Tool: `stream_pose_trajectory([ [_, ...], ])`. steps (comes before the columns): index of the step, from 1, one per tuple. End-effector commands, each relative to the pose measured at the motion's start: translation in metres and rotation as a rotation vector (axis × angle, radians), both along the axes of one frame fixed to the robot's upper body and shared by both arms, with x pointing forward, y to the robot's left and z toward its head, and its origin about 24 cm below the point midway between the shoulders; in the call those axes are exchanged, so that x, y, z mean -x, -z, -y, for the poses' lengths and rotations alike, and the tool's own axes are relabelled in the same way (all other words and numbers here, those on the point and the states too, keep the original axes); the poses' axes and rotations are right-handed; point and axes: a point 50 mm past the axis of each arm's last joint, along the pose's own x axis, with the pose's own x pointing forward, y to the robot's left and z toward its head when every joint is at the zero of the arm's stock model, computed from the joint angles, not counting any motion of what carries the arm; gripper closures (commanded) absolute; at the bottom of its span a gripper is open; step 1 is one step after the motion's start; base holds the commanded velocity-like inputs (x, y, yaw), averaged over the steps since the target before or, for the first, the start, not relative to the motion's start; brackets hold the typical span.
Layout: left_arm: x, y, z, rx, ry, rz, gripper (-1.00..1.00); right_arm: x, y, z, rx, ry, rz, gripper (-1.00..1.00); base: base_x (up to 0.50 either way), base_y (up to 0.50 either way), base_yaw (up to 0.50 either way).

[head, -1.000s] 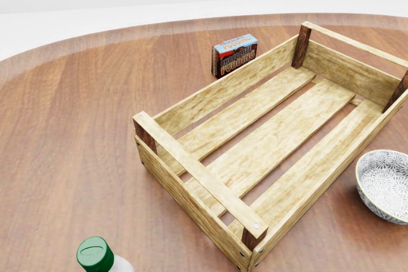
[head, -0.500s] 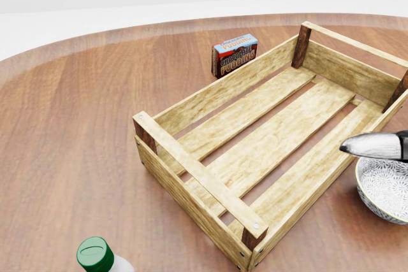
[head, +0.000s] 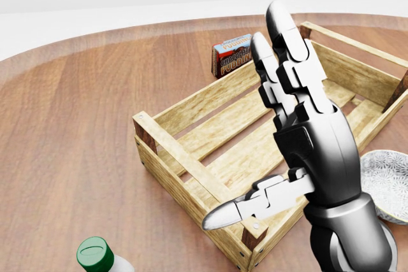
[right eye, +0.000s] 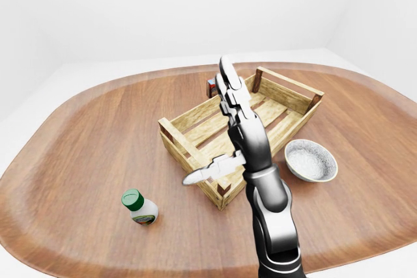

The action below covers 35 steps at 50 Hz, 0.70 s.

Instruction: Pick up the salad dressing and put it in the tray.

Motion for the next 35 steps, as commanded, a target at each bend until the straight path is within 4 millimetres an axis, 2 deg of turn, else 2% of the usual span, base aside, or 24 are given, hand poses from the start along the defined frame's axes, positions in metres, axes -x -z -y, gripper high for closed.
stream_pose_trajectory([
  [1, 0.000, 0.001, -0.001, 0.002, -0.001, -0.003, -1.00, 0.005, 0.013, -0.028, 0.082, -0.085, -0.037, -1.00, 0.00, 0.00, 0.00],
  [13, 0.000, 0.001, -0.002, 0.008, -0.003, -0.005, -1.00, 0.005, 0.033, -0.045, 0.128, -0.147, -0.123, -1.00, 0.00, 0.00, 0.00],
  [23, -0.002, 0.004, -0.002, 0.012, -0.001, -0.017, -1.00, 0.004, 0.050, -0.068, 0.188, -0.238, -0.190, -1.00, 0.00, 0.00, 0.00],
  [29, -0.003, 0.005, -0.001, 0.011, 0.002, -0.021, -1.00, 0.004, 0.079, -0.087, 0.247, -0.306, -0.308, -1.00, 0.00, 0.00, 0.00],
  [35, -0.002, 0.004, -0.001, 0.009, 0.001, -0.018, -1.00, 0.006, 0.079, -0.099, 0.322, -0.354, -0.285, -1.00, 0.00, 0.00, 0.00],
])
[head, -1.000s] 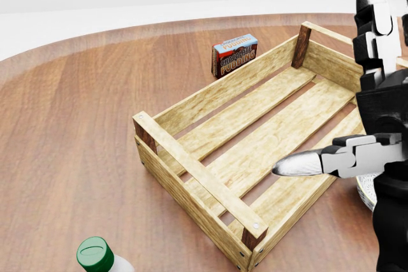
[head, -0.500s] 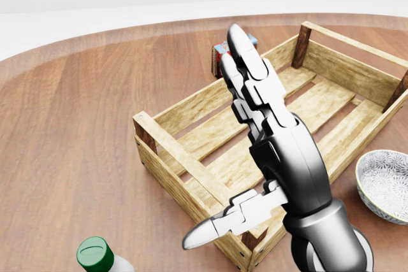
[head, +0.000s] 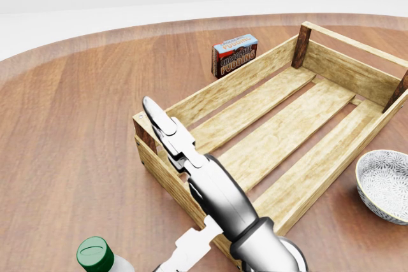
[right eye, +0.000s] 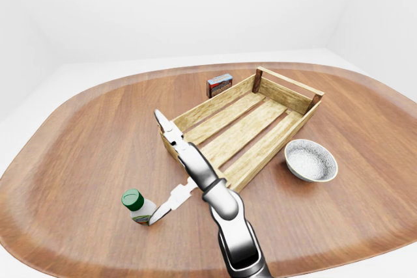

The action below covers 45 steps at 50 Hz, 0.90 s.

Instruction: Pick up the salad dressing and put it in the tray.

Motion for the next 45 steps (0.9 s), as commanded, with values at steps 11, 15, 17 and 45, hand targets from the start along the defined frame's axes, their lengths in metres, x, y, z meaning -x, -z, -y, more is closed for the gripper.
stream_pose_trajectory([
  [11, -0.002, 0.003, 0.000, 0.002, 0.003, -0.012, -1.00, 0.010, 0.020, -0.051, 0.232, -0.266, -0.017, -1.00, 0.00, 0.00, 0.00],
  [15, -0.002, 0.003, 0.000, 0.005, 0.004, -0.012, -1.00, 0.011, 0.017, -0.055, 0.227, -0.310, -0.017, -1.00, 0.00, 0.00, 0.00],
  [17, -0.003, 0.003, 0.000, 0.005, 0.007, -0.011, -1.00, 0.009, 0.014, -0.057, 0.224, -0.334, -0.006, -1.00, 0.00, 0.00, 0.00],
  [45, -0.005, 0.009, -0.003, 0.023, 0.010, -0.033, -1.00, -0.034, 0.030, -0.094, 0.855, -0.251, 0.081, -1.00, 0.00, 0.00, 0.00],
])
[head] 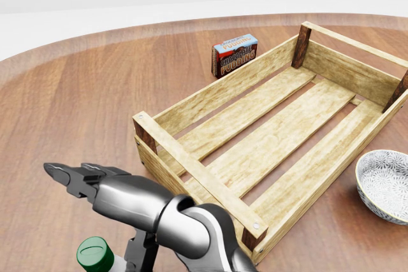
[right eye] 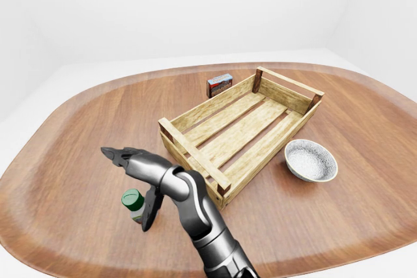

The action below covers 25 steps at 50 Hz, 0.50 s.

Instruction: Pick up the salad dressing and put it in the tray.

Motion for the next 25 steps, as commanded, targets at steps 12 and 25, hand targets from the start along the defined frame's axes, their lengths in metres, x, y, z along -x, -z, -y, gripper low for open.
stream_pose_trajectory([
  [12, 0.000, 0.002, -0.001, 0.010, 0.002, -0.001, -1.00, 0.012, 0.019, -0.036, 0.304, 0.051, 0.104, -1.00, 0.00, 0.00, 0.00],
  [25, -0.004, 0.009, 0.000, 0.020, 0.014, -0.029, -1.00, 0.026, 0.046, -0.052, 0.400, -0.047, 0.047, -1.00, 0.00, 0.00, 0.00],
])
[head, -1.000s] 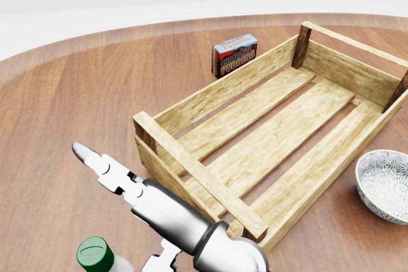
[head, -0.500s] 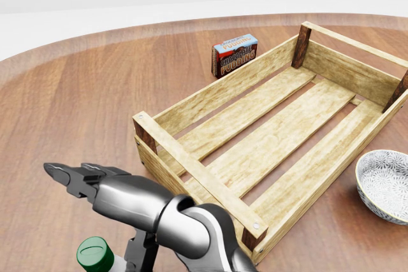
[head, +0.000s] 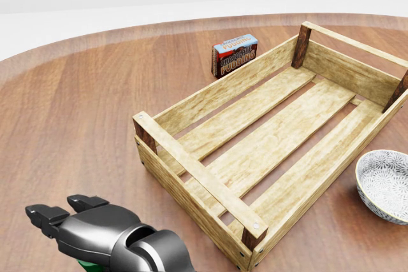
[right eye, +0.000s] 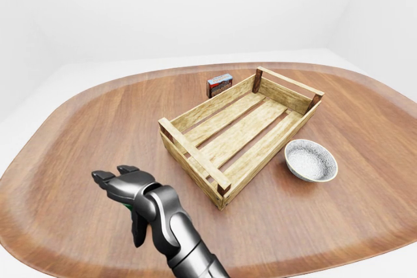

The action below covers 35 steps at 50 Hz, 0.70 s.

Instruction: Pick up the salad dressing and put it in the tray.

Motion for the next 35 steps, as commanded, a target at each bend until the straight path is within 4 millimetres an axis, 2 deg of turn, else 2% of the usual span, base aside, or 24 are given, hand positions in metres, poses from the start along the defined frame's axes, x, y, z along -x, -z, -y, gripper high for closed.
stream_pose_trajectory([
  [1, -0.002, 0.004, 0.000, 0.008, 0.007, -0.016, -1.00, 0.005, 0.024, -0.008, 0.127, -0.034, -0.028, -1.00, 0.00, 0.00, 0.00],
  [9, -0.002, 0.004, -0.001, 0.010, 0.006, -0.014, -1.00, 0.001, 0.038, -0.005, 0.193, -0.025, -0.058, -1.00, 0.00, 0.00, 0.00],
  [16, -0.003, 0.005, 0.000, 0.010, 0.009, -0.017, -1.00, -0.024, 0.040, 0.004, 0.268, 0.028, -0.051, -1.00, 0.00, 0.00, 0.00],
  [21, -0.004, 0.006, 0.000, 0.012, 0.010, -0.020, -1.00, -0.020, 0.049, 0.005, 0.293, 0.027, -0.072, -1.00, 0.00, 0.00, 0.00],
  [29, -0.004, 0.007, 0.001, 0.013, 0.011, -0.023, -1.00, -0.020, 0.050, 0.006, 0.272, 0.031, -0.094, -1.00, 0.00, 0.00, 0.00],
  [30, -0.004, 0.007, 0.001, 0.013, 0.012, -0.026, -1.00, -0.015, 0.047, 0.005, 0.267, 0.026, -0.073, 1.00, 0.00, 0.00, 0.00],
  [35, -0.003, 0.008, -0.001, 0.016, 0.009, -0.026, -1.00, -0.011, 0.041, 0.003, 0.246, 0.021, -0.045, 1.00, 0.00, 0.00, 0.00],
])
